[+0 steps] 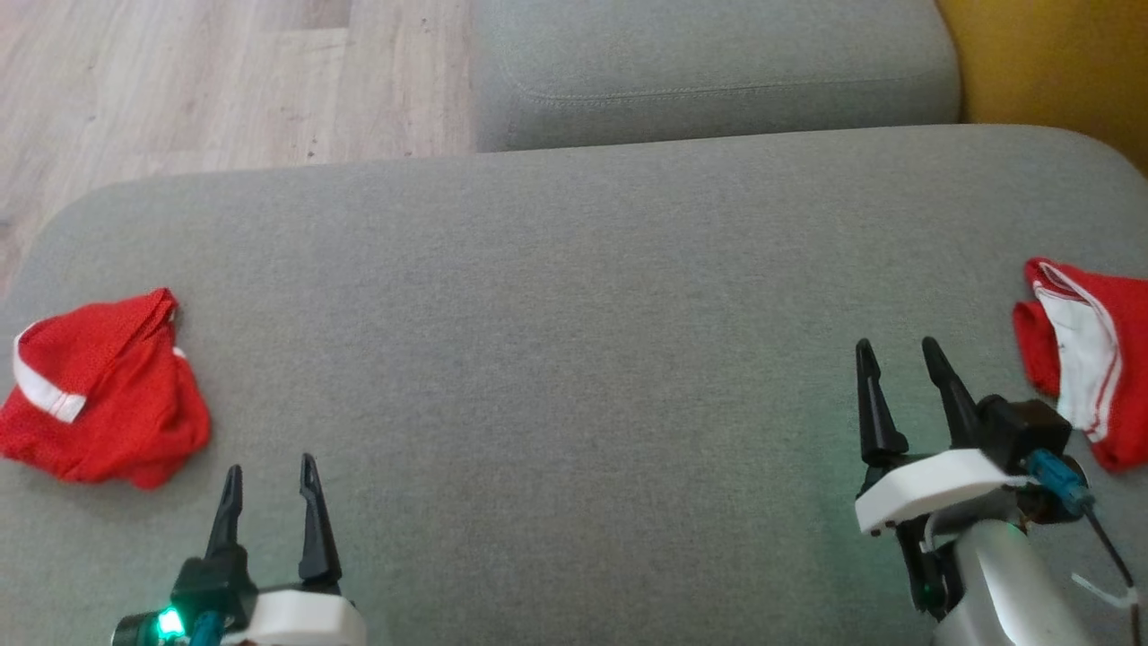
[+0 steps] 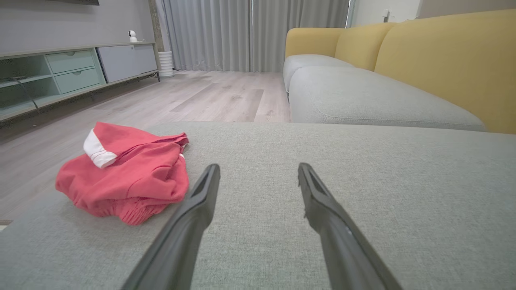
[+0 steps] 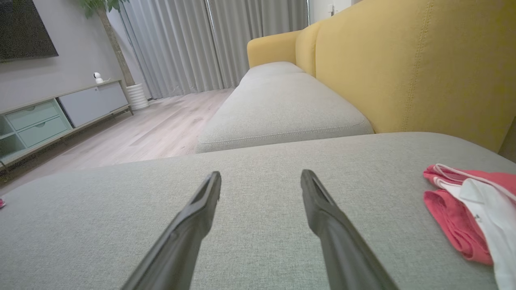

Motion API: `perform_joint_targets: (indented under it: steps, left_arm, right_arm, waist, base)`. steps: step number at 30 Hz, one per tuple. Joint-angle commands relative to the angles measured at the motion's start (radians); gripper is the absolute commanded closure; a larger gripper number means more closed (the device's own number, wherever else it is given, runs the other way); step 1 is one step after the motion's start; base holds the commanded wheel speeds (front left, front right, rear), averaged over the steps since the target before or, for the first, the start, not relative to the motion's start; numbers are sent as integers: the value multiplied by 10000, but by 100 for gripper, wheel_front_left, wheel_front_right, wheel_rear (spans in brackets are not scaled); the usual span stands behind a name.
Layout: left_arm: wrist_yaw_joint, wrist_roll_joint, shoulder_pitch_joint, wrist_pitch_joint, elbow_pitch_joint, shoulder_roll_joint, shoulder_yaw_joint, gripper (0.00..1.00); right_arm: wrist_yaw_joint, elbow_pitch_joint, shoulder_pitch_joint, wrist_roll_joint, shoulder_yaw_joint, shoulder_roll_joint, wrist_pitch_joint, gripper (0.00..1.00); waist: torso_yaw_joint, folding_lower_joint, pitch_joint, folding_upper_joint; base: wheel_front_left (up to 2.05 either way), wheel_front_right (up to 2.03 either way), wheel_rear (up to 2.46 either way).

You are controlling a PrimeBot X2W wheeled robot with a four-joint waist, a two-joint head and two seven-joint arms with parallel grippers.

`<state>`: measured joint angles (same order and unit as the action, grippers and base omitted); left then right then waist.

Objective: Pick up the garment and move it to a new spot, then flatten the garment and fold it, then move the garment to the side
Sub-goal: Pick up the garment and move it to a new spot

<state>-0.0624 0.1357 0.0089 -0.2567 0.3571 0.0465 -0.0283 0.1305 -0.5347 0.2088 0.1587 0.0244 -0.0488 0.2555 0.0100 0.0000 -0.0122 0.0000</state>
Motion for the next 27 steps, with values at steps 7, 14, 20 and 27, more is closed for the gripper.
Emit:
perform_joint_targets:
  steps: [7,14,20,27]
  left_arm:
    - [-136,92,-288,-51,-280,37,250,0]
    - [-199,37,-39,-51,-327,37,524,0]
    - [-136,-61,129,-51,-289,37,1316,0]
    - [46,-20,76,-51,-314,37,2012,0]
  right_arm:
    - [2,222,-21,107,477,-15,63,0]
    - [2,177,-111,523,958,-15,63,0]
    - [2,130,104,672,1316,-15,63,0]
    - [2,77,341,666,1592,-15,63,0]
  waist:
    - [1113,0,157,0]
    - [2945,0,284,0]
    - [3976,0,468,0]
    - [4139,0,803,0]
  base:
    - [0,0,0]
    - [0,0,0]
    - [0,0,0]
    - [0,0,0]
